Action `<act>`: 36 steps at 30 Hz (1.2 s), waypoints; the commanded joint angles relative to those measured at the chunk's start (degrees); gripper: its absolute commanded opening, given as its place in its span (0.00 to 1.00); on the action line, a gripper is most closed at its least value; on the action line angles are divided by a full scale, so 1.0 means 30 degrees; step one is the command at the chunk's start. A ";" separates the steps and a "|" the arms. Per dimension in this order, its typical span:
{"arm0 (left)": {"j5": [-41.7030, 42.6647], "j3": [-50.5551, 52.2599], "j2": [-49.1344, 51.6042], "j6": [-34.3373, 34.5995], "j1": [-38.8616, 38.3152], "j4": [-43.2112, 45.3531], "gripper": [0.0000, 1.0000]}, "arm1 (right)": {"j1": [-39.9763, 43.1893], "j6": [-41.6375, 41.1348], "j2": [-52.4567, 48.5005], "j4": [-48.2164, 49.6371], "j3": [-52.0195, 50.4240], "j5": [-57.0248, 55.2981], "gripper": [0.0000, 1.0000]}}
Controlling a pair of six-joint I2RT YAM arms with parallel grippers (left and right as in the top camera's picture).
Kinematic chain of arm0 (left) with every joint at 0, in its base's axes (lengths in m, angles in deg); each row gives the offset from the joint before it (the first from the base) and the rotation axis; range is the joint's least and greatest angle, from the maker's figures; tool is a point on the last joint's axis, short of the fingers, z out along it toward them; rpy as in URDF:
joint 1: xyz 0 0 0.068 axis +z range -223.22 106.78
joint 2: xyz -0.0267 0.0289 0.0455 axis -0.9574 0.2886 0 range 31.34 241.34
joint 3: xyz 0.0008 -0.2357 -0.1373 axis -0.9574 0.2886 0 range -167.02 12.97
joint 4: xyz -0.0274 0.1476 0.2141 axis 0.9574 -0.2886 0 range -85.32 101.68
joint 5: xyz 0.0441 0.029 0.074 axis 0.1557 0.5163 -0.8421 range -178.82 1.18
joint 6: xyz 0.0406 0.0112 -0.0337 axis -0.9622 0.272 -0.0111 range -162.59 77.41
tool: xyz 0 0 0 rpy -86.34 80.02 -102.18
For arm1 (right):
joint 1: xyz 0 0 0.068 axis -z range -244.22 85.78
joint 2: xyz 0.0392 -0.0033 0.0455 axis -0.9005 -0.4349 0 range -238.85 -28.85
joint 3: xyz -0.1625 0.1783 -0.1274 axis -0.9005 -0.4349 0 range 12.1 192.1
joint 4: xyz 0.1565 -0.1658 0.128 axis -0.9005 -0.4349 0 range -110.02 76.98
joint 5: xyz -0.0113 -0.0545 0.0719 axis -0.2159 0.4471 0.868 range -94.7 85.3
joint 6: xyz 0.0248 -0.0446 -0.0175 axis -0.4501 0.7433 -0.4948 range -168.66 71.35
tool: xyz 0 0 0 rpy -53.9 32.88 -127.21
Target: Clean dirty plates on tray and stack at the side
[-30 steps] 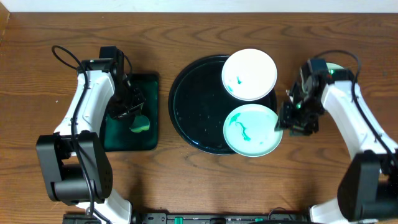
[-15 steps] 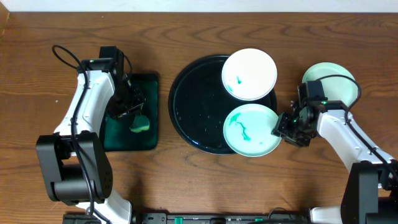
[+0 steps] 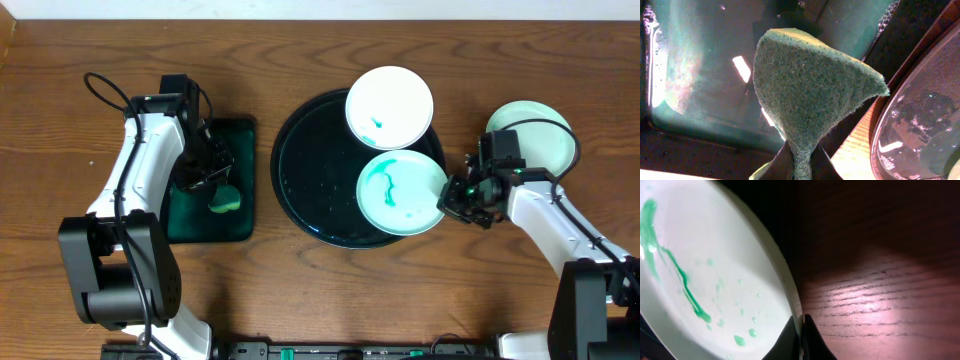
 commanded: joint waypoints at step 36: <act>-0.3606 0.0058 0.3628 -0.0889 0.0095 0.3228 0.07 | -0.4357 0.3614 -0.2528 0.6557 -0.0233 0.2412 0.01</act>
